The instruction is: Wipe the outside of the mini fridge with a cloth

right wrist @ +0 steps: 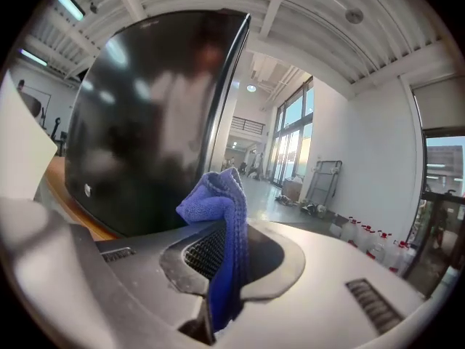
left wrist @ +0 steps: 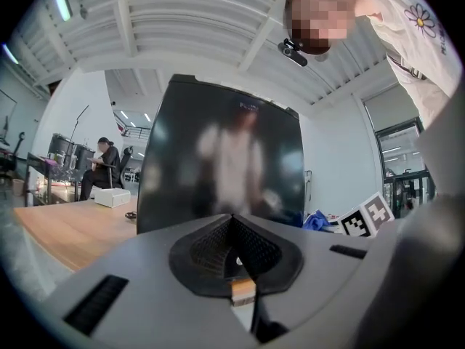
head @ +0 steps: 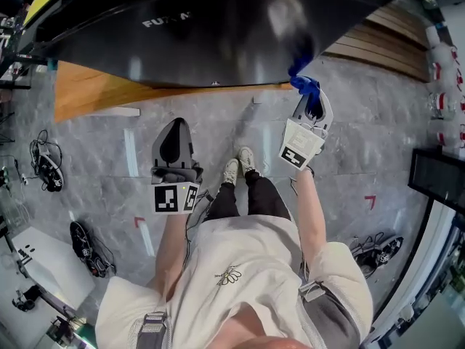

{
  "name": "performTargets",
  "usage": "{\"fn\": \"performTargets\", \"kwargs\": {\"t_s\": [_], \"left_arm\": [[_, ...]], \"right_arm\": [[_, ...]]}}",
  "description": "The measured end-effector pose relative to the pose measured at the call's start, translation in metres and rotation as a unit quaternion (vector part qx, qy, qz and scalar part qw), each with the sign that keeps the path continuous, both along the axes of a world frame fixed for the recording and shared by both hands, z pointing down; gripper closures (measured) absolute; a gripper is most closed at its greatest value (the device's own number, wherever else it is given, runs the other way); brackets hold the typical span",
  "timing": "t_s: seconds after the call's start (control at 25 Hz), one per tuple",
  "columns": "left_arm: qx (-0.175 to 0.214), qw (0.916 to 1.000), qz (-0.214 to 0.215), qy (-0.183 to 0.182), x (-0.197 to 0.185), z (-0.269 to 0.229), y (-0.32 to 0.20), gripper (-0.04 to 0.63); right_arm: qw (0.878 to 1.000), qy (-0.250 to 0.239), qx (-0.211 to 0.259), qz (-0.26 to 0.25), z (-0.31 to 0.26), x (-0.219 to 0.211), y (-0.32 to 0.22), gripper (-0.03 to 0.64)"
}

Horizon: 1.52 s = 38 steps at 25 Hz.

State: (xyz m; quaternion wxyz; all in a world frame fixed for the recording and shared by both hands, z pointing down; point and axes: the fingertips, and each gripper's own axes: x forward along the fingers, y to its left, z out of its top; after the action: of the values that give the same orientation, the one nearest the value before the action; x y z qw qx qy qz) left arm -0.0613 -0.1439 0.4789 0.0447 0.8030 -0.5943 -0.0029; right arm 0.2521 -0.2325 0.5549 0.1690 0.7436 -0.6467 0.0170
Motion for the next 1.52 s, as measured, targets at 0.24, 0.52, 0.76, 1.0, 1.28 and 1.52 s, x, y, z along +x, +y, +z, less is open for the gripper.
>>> {"fn": "performTargets", "kwargs": {"t_s": [0.24,0.52,0.76,1.0,1.28,1.52], "left_arm": [[0.054,0.9982,-0.02,0.019,-0.015,-0.056,0.006,0.591],[0.09,0.9944,-0.021,0.051,-0.007,-0.12,0.002,0.591],[0.109,0.9922,0.008,0.059,0.005,-0.138,0.015,0.591],[0.118,0.9914,0.018,0.054,0.002,-0.136,0.029,0.591],[0.117,0.9919,0.01,0.049,-0.002,-0.139,0.032,0.591],[0.116,0.9923,0.007,0.044,-0.003,-0.139,0.036,0.591]], "right_arm": [[0.996,-0.04,0.054,-0.065,-0.091,-0.041,0.042,0.555],[0.976,-0.106,0.116,-0.154,-0.191,-0.104,0.062,0.555],[0.969,-0.113,0.125,-0.181,-0.206,-0.136,0.08,0.555],[0.971,-0.116,0.101,-0.185,-0.191,-0.153,0.097,0.555],[0.97,-0.103,0.103,-0.193,-0.195,-0.158,0.101,0.555],[0.968,-0.1,0.101,-0.205,-0.192,-0.166,0.107,0.555]]}}
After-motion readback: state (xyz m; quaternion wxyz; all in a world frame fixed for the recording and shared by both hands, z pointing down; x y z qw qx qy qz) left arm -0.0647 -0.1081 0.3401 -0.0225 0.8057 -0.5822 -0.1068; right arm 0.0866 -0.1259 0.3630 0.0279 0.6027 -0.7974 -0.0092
